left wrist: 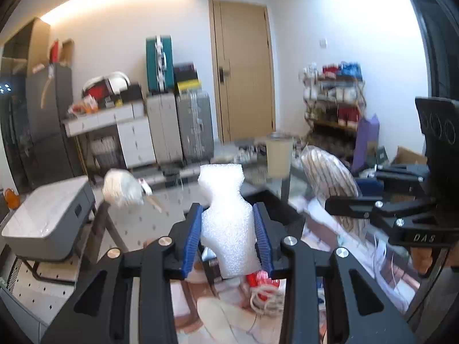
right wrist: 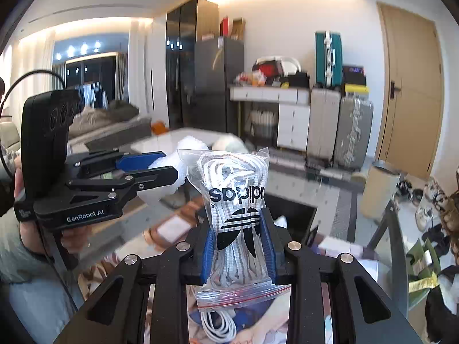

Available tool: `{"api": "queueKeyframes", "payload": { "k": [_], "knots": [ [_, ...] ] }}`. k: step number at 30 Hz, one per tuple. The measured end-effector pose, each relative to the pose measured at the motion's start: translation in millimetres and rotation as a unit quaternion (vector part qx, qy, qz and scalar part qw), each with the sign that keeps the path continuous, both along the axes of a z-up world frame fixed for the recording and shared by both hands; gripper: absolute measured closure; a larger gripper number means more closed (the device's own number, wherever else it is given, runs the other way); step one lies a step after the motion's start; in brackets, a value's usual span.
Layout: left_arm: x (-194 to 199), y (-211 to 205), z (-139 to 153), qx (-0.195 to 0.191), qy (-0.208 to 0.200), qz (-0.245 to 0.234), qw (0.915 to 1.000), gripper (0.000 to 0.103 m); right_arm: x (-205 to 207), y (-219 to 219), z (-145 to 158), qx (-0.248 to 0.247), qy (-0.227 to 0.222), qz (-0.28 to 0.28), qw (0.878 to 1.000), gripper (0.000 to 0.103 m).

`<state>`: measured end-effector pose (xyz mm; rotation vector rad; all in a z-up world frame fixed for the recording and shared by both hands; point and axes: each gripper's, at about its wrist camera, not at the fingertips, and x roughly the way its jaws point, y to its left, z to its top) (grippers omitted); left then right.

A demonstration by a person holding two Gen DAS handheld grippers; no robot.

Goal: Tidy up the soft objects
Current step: 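Lift the foam piece with the left gripper while the right gripper lifts the adidas bag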

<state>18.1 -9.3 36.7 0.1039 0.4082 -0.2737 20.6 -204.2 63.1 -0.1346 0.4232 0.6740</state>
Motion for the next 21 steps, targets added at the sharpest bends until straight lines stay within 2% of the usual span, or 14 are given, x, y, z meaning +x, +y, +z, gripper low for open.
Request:
{"api": "queueKeyframes", "payload": {
  "k": [4, 7, 13, 21],
  "knots": [
    [-11, 2, 8, -0.003, -0.059, 0.016, 0.9981, 0.068, -9, -2, 4, 0.019, -0.028, -0.014, 0.999, 0.074],
    [-18, 7, 13, -0.013, -0.082, 0.014, 0.9964, 0.068, -10, -4, 5, 0.032, -0.031, -0.027, 0.999, 0.074],
    [-19, 9, 13, -0.009, -0.096, 0.010, 0.9953, 0.068, -6, -7, 6, 0.038, -0.022, -0.040, 0.998, 0.074],
    [-5, 6, 14, -0.028, -0.073, 0.022, 0.9967, 0.068, -4, 2, 19, 0.048, -0.033, -0.042, 0.997, 0.074]
  ]
}}
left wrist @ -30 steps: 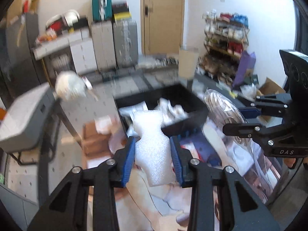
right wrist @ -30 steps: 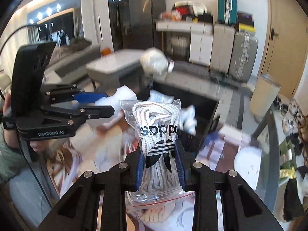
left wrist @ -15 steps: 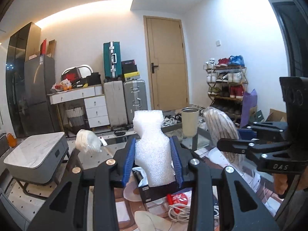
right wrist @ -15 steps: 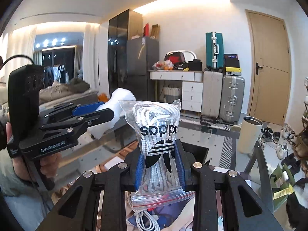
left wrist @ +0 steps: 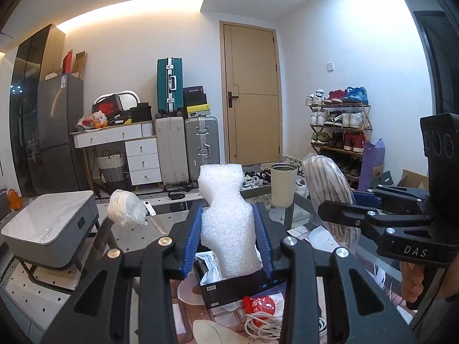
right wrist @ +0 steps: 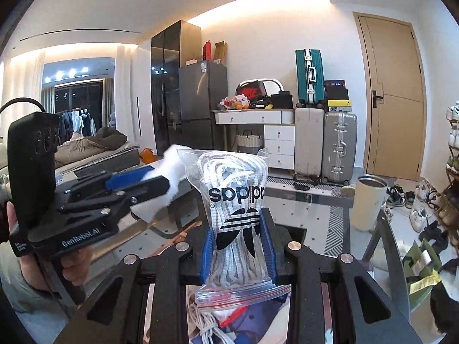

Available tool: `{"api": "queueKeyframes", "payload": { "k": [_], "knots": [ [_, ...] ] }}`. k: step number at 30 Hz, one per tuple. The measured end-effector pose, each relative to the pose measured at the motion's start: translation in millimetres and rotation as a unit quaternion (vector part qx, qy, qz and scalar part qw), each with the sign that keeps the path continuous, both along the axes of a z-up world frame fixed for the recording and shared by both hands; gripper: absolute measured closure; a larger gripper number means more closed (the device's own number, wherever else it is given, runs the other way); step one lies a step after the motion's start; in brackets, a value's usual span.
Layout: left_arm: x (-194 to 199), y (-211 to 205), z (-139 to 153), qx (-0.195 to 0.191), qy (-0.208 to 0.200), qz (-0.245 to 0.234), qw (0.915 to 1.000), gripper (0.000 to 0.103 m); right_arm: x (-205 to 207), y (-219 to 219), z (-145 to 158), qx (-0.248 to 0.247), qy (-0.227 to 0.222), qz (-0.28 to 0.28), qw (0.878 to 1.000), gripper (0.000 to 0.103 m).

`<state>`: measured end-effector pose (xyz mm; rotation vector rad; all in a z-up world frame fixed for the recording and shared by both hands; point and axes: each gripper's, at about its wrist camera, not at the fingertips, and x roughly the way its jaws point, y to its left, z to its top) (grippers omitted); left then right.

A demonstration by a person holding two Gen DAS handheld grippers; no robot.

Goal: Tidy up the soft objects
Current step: 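Lift the foam piece with the left gripper while the right gripper lifts the adidas bag, then lower the foam into the black box with the left gripper while the right gripper drops the adidas bag in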

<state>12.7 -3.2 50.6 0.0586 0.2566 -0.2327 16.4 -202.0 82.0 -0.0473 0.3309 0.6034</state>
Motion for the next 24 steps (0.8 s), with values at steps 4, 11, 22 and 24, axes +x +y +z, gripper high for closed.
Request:
{"api": "queueKeyframes", "payload": {
  "k": [4, 11, 22, 24],
  "knots": [
    [11, 1, 1, -0.011, 0.002, 0.003, 0.9999, 0.068, 3, 8, 5, 0.005, -0.008, -0.001, 1.000, 0.074],
    [22, 1, 5, -0.022, -0.006, 0.008, 0.9997, 0.068, 11, 23, 14, 0.012, -0.018, -0.008, 1.000, 0.074],
    [49, 11, 17, -0.049, -0.013, 0.013, 0.9986, 0.068, 44, 33, 26, 0.019, -0.020, -0.027, 0.999, 0.074],
    [57, 14, 18, -0.058, -0.007, 0.010, 0.9982, 0.068, 52, 31, 25, 0.017, -0.018, -0.032, 0.999, 0.074]
  ]
}}
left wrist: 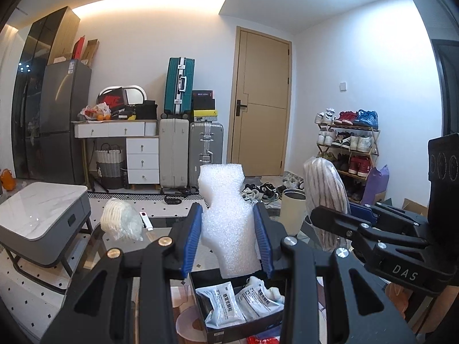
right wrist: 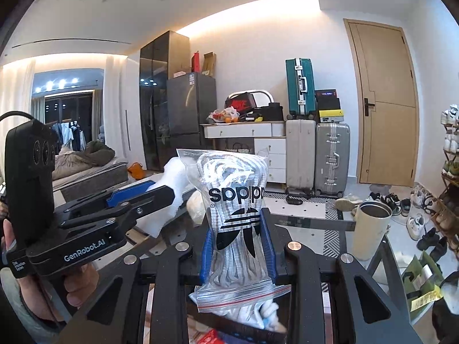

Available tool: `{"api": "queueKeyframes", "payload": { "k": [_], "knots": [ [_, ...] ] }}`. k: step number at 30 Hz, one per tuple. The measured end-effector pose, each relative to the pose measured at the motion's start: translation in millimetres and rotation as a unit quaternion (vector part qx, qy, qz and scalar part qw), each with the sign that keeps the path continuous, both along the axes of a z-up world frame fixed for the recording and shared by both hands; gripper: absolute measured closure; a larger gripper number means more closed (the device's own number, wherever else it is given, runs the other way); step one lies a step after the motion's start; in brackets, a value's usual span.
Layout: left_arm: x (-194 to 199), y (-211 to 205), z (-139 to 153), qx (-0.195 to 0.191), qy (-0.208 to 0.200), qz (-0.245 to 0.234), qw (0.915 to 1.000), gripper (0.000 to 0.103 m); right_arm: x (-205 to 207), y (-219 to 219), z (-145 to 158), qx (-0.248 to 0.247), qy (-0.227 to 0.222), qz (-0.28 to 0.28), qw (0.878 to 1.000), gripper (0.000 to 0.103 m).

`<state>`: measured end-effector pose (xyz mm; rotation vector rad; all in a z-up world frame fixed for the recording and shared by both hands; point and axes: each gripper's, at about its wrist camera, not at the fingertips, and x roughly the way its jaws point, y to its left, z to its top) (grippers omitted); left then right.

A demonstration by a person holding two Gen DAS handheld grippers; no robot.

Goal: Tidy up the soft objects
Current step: 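Lower the foam into the black box with the left gripper while the right gripper drops the adidas bag in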

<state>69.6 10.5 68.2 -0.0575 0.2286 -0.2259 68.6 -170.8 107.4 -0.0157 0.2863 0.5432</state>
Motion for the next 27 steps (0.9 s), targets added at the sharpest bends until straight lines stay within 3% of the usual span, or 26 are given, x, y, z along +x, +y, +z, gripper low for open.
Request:
{"api": "queueKeyframes", "payload": {
  "k": [5, 12, 18, 27],
  "knots": [
    [23, 0, -7, -0.007, 0.019, -0.002, 0.9998, 0.068, 26, 5, -7, -0.010, 0.026, -0.006, 1.000, 0.074],
    [59, 1, -31, -0.023, 0.096, -0.004, 0.9951, 0.068, 67, 5, -35, -0.019, 0.114, -0.012, 0.993, 0.074],
    [80, -4, -57, -0.022, 0.165, -0.021, 0.9859, 0.068, 98, 6, -68, -0.034, 0.188, -0.019, 0.981, 0.074],
    [89, -21, -83, -0.005, 0.230, -0.044, 0.9722, 0.068, 114, 14, -101, -0.066, 0.233, -0.007, 0.970, 0.074]
  ]
}}
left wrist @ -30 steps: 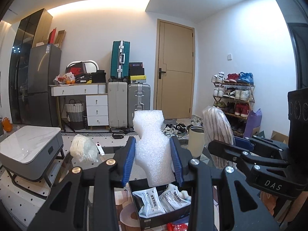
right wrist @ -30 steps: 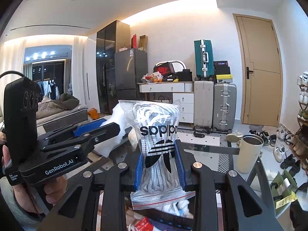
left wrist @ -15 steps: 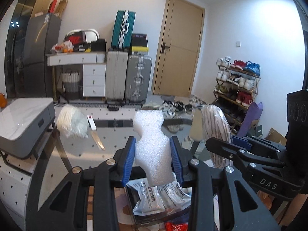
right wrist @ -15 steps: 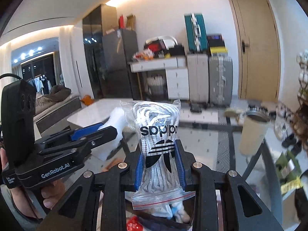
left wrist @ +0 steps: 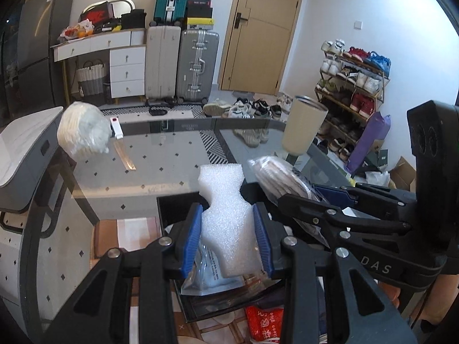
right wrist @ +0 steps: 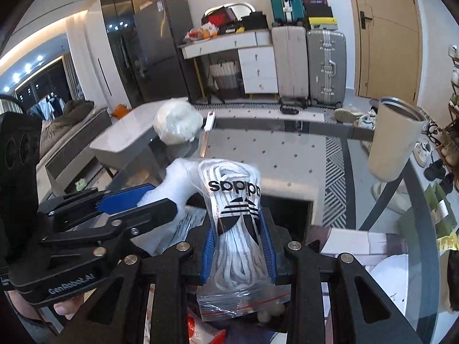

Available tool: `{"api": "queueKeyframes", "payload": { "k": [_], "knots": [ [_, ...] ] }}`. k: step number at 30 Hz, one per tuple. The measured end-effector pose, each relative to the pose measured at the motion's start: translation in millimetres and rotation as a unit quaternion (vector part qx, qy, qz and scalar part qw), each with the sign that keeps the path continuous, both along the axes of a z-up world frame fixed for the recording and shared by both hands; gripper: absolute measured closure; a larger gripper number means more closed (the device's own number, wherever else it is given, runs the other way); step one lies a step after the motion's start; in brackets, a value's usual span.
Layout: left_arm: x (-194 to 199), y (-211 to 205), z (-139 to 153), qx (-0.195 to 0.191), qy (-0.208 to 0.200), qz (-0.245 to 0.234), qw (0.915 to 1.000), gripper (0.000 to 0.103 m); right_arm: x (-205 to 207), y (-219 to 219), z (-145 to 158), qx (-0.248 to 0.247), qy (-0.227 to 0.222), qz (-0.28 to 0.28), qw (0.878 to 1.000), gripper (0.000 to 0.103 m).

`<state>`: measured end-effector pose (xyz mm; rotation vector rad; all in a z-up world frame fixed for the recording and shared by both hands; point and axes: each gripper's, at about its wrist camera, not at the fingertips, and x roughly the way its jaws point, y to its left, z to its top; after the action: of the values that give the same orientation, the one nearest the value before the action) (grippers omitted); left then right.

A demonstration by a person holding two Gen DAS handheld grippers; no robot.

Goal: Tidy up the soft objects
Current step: 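Lower the foam into the black box with the left gripper while the right gripper drops the adidas bag in, then move both grippers back over the table toward the white cable and red packet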

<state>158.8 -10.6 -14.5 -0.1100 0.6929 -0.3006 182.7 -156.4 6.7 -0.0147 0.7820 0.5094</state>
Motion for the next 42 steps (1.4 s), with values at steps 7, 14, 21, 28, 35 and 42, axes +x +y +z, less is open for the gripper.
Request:
{"api": "queueKeyframes", "payload": {
  "k": [7, 14, 21, 28, 35, 42],
  "knots": [
    [-8, -11, -20, 0.026, 0.041, -0.010, 0.9988, 0.068, -12, 7, -22, -0.025, 0.060, 0.017, 0.998, 0.074],
    [-20, -18, -28, 0.049, 0.069, -0.028, 0.9960, 0.068, -23, -3, -29, 0.001, 0.115, 0.020, 0.993, 0.074],
    [-23, -19, -25, 0.058, 0.071, -0.022, 0.9955, 0.067, -24, 1, -28, -0.007, 0.095, 0.024, 0.995, 0.072],
    [-26, -8, -15, 0.041, 0.063, -0.021, 0.9969, 0.064, -31, -3, -16, -0.004, 0.075, 0.022, 0.997, 0.060],
    [-40, -2, 1, 0.030, 0.053, -0.021, 0.9979, 0.042, -46, -15, 5, -0.002, 0.052, 0.032, 0.998, 0.058],
    [-73, 8, 25, 0.028, 0.037, -0.040, 0.9981, 0.023, -90, -18, 12, -0.023, 0.069, 0.097, 0.993, 0.058]
  ]
}}
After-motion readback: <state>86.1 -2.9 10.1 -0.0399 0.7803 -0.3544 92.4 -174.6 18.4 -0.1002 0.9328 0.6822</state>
